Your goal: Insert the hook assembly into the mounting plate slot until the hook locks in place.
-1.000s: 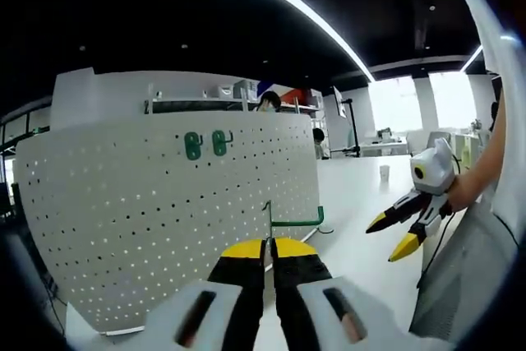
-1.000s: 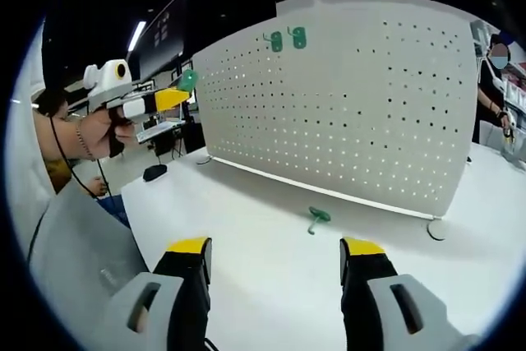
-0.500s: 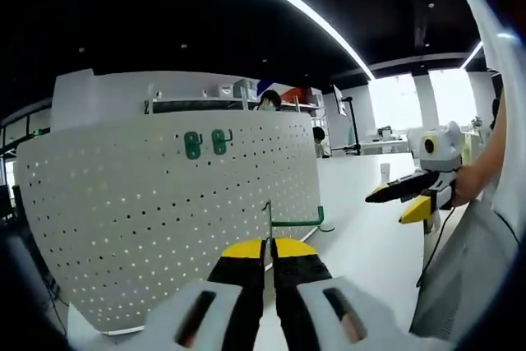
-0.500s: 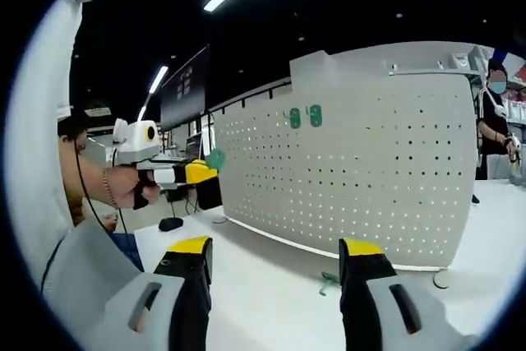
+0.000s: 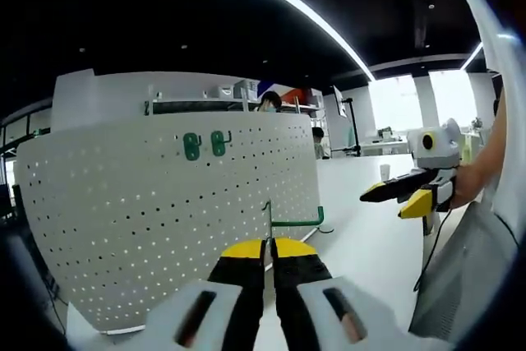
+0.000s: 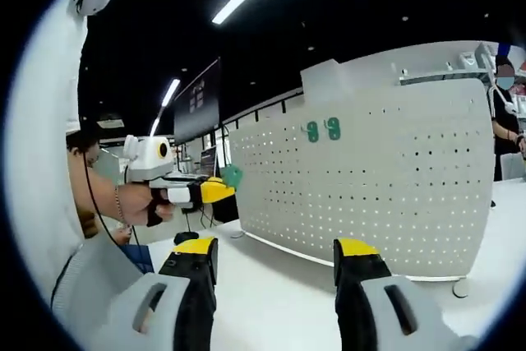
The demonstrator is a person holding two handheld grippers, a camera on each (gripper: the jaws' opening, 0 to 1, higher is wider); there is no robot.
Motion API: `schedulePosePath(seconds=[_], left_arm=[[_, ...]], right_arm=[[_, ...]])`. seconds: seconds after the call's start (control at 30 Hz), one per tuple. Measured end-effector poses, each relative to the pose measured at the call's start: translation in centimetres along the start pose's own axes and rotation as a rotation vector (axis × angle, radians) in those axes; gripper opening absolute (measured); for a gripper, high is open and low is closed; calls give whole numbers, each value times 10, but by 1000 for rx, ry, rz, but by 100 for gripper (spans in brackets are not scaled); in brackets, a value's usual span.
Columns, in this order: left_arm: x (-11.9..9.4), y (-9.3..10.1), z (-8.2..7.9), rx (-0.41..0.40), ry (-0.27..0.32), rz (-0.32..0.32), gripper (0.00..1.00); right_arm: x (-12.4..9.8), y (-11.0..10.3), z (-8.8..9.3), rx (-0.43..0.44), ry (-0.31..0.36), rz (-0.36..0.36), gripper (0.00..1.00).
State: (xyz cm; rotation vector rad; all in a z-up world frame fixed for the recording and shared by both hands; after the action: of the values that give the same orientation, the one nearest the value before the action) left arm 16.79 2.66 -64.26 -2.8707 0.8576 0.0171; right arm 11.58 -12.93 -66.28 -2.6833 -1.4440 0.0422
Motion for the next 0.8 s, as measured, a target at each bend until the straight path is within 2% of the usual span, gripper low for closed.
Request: schedulePosePath(seconds=[0.33,0.5,0.8], left_arm=[[0,1,-2,-3,6,-1,2],[0,2,-3,-9,7,1,2],[2,5,-6,-24,14,-2,2]], right_arm=[[28,-15,-15,40,63,-83,48],[38,-15,-15,58,72,-94,47],[46,-11,-24,137,133,-100,43]])
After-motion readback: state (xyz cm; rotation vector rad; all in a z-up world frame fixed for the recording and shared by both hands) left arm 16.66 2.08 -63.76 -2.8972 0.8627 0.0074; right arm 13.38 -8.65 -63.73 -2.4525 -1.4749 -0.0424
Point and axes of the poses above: the point that each gripper's makers call its tool centre point, and the gripper's own axes: x roughly forward along the fingers, y roughly to its right, z roughly out of its underside, the point moved 2 cm from there along -x, roughly backward along the fingers, and after that the axes turned 11 degrees about -z, right-handed, at the moved point
